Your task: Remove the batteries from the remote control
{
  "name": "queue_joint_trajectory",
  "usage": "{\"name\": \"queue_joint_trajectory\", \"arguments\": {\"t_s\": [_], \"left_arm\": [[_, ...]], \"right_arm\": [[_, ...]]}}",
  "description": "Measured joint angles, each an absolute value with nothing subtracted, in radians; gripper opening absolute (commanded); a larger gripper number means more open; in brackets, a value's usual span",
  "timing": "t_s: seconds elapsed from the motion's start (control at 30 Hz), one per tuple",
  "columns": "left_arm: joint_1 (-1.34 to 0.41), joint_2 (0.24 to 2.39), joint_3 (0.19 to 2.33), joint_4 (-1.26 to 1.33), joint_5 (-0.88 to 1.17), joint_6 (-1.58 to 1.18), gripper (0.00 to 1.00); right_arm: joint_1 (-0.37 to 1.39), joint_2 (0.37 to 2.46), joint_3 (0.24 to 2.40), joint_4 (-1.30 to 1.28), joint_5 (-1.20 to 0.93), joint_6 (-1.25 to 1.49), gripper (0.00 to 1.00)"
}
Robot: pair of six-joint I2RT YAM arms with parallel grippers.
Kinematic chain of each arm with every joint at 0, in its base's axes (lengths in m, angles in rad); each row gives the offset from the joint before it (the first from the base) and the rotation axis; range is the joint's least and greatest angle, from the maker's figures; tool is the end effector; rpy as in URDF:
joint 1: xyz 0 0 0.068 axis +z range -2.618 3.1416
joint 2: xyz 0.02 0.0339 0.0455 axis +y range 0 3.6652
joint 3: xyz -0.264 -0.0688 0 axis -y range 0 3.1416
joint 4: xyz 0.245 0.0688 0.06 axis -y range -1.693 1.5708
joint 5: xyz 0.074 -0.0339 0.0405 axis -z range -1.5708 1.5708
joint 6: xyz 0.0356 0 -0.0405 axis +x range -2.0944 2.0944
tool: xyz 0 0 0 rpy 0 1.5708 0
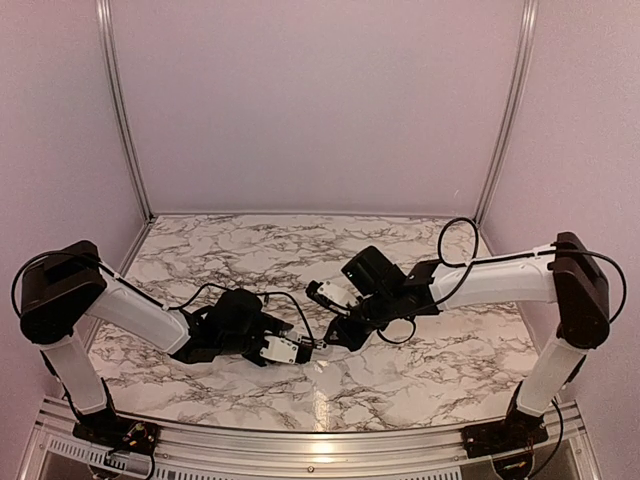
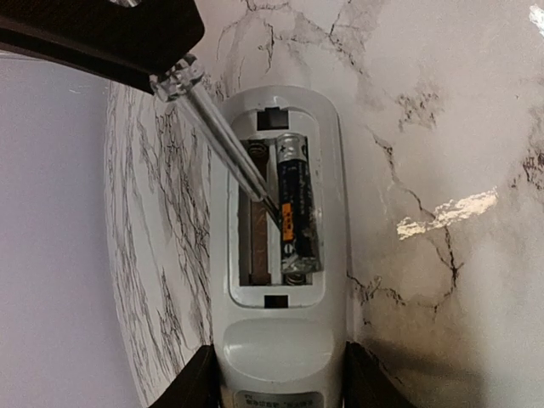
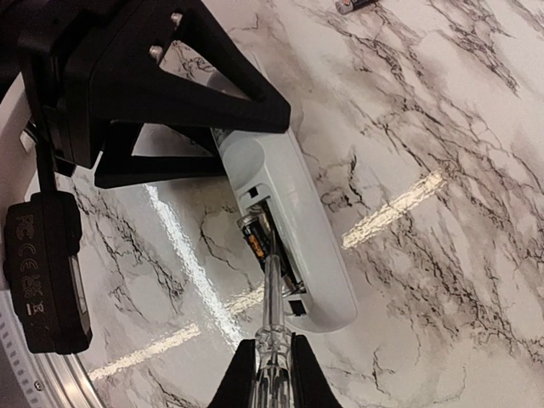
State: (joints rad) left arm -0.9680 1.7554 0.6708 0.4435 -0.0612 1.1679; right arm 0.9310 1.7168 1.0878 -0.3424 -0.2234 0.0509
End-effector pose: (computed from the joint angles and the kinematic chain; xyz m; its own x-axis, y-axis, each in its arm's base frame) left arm 0.1854 -0.2655 0.1189 0.5979 0.7509 -0.2806 0.6234 -0.2155 0.7516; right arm 0.2045 0.2880 0.1893 -0.5359 -0.6370 -0.5541 -0.8307 0.5150 0.2114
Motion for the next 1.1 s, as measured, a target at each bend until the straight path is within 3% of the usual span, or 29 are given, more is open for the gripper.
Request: {"name": "queue_joint_trajectory", "arguments": {"t_s": [1.1], "left_arm": [[-0.968,1.76,0.706,0.387,-0.009,1.147,0.0]], "right_arm": [[0.931,1.654,0.971,-0.236,-0.222,0.078,0.0]]}}
